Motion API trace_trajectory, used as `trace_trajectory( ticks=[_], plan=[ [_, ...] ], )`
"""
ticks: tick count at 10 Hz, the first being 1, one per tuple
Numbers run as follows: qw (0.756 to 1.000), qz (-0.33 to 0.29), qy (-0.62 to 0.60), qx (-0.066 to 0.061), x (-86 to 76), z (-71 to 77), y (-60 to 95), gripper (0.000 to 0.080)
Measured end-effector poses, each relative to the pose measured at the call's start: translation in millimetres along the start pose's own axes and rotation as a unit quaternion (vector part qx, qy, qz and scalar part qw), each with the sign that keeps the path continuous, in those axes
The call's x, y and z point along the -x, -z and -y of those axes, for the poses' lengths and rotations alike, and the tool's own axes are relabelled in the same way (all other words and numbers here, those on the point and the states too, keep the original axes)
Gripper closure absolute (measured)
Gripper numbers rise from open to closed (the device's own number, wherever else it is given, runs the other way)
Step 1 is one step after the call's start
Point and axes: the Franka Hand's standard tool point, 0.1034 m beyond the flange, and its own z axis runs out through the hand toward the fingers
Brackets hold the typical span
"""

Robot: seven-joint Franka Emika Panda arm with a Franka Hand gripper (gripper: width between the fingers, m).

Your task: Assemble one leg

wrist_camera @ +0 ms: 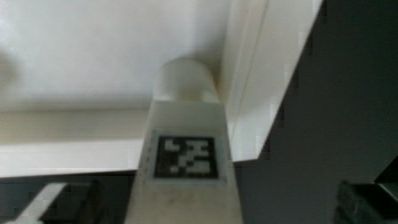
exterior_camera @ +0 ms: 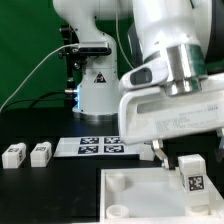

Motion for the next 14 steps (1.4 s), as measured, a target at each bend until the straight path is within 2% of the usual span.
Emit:
trace_trajectory(
  ticks=[1,2,3,4,5,6,7,8,10,13,14],
  plan=[
    [1.000,0.000,0.001,-0.001,-0.7,2.1,0.8,0.0151],
    [0.999,0.052,-0.001,-0.010,10.8,7.6,-2.8,0.0151],
    [0.993,0.118,-0.009,-0.022,13.3,12.9,-0.4,0.0151],
    [0.985,0.169,-0.009,-0.028,11.3,13.8,1.7,0.0151],
    [0.973,0.226,-0.016,-0.035,7.0,7.1,1.4,0.0151],
    [0.964,0.261,-0.018,-0.039,-2.3,2.0,0.3,0.0151],
    [0.952,0.305,-0.011,-0.038,-2.1,1.9,2.2,0.0151],
    [0.954,0.297,-0.009,-0.037,-1.3,2.7,-5.3,0.0151],
    [0.955,0.294,-0.011,-0.036,-3.0,-4.9,-7.6,0.0151],
    [0.963,0.268,-0.010,-0.030,3.4,1.0,-21.2,0.0151],
    [0.963,0.268,-0.011,-0.030,2.5,-0.3,-20.6,0.0275]
  ],
)
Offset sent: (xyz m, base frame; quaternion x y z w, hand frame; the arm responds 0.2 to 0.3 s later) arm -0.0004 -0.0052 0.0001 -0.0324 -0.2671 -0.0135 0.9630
